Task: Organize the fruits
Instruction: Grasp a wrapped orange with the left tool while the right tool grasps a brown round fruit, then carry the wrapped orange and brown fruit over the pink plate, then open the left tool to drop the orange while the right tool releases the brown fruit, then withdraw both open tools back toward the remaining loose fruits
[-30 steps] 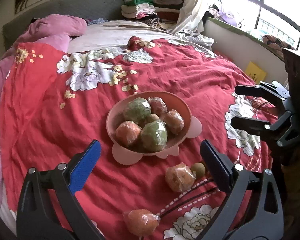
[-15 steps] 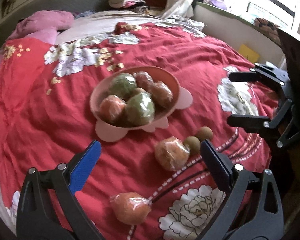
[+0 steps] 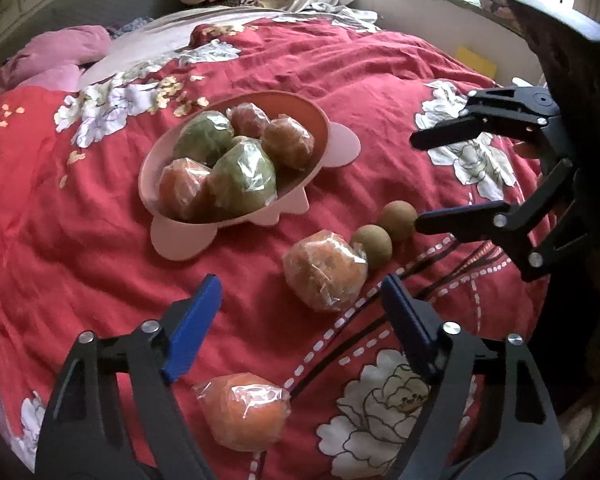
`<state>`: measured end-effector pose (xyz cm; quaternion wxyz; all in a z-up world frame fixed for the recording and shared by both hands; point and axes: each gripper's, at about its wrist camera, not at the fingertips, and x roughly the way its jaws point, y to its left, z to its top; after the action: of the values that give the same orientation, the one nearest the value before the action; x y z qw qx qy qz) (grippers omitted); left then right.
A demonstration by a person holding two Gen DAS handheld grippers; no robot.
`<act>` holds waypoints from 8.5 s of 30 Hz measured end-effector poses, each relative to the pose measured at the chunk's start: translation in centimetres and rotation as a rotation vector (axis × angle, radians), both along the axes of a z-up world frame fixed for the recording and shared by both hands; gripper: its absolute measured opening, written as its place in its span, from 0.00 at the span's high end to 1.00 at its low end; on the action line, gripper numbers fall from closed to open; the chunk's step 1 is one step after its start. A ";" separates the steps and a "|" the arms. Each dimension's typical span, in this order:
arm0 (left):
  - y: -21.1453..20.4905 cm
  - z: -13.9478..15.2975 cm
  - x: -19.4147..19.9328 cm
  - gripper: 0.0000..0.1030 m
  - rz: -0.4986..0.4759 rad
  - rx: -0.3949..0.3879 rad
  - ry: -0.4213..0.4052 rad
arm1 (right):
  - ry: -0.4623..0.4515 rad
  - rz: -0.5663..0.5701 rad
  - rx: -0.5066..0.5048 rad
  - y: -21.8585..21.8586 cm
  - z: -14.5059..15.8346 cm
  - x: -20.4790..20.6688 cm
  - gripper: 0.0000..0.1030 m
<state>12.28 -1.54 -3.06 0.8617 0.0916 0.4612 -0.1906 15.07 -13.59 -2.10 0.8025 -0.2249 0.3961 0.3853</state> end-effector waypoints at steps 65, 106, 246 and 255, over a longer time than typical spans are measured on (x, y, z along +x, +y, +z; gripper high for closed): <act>5.7 4.9 2.5 0.61 0.132 -0.151 -0.079 | 0.038 -0.100 0.248 -1.1 3.9 3.3 0.75; 4.0 2.5 10.0 0.61 0.091 -0.127 -0.033 | 0.024 -0.092 0.203 3.4 3.9 11.1 0.75; 6.3 8.3 1.9 0.10 0.300 -0.143 -0.216 | -0.109 -0.152 0.248 1.1 7.3 5.1 0.05; 6.0 6.8 -0.1 0.10 0.311 -0.078 -0.207 | -0.093 -0.138 0.247 0.8 6.7 3.7 0.05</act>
<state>12.20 4.44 3.78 0.9266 0.0047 0.3707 -0.0624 18.81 -12.76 4.61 0.8661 -0.1145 0.3226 0.3642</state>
